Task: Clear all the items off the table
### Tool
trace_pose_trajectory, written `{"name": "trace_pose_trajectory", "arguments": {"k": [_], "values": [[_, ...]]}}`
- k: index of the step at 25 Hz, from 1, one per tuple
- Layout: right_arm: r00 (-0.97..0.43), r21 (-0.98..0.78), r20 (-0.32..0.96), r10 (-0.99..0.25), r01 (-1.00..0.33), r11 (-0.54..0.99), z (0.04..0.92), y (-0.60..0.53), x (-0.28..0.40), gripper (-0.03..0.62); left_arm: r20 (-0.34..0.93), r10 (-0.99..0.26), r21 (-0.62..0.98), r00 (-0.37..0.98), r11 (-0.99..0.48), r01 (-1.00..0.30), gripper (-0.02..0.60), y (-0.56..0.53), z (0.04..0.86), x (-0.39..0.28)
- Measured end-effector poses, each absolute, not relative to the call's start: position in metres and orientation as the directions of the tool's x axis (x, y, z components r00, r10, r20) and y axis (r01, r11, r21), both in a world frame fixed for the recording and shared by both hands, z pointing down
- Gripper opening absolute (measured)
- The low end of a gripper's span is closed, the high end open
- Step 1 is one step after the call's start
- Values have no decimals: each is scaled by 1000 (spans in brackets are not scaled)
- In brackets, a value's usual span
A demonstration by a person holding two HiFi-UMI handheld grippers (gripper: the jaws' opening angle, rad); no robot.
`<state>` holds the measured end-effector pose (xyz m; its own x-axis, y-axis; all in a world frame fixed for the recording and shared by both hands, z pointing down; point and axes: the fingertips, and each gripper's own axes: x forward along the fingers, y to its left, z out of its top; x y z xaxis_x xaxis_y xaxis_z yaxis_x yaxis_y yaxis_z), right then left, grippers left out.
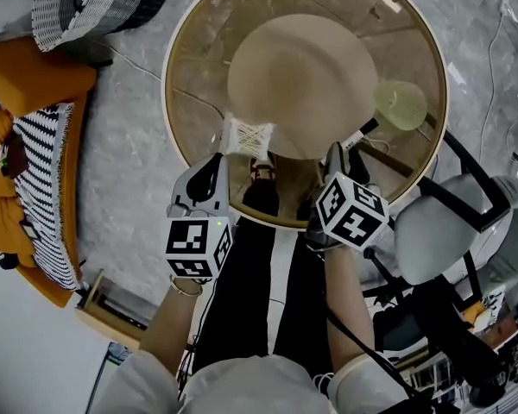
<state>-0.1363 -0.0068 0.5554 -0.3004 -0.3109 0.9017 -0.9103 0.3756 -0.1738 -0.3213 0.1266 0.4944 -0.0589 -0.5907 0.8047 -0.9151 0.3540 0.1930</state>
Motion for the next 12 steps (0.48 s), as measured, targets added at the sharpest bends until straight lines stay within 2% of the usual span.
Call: {"name": "trace_pose_trajectory", "arguments": {"k": [4, 10, 12], "values": [[-269, -142, 905, -330, -922, 361, 557, -9, -136, 151, 807, -588, 194, -51, 346, -918, 8, 127, 497, -322], [-211, -92, 915, -344, -939, 331, 559, -11, -129, 84, 808, -587, 194, -45, 339, -921, 8, 129, 497, -319], [-219, -101, 914, -342, -938, 330, 558, -10, -127, 83, 808, -588, 194, -43, 334, -922, 8, 129, 497, -317]]}}
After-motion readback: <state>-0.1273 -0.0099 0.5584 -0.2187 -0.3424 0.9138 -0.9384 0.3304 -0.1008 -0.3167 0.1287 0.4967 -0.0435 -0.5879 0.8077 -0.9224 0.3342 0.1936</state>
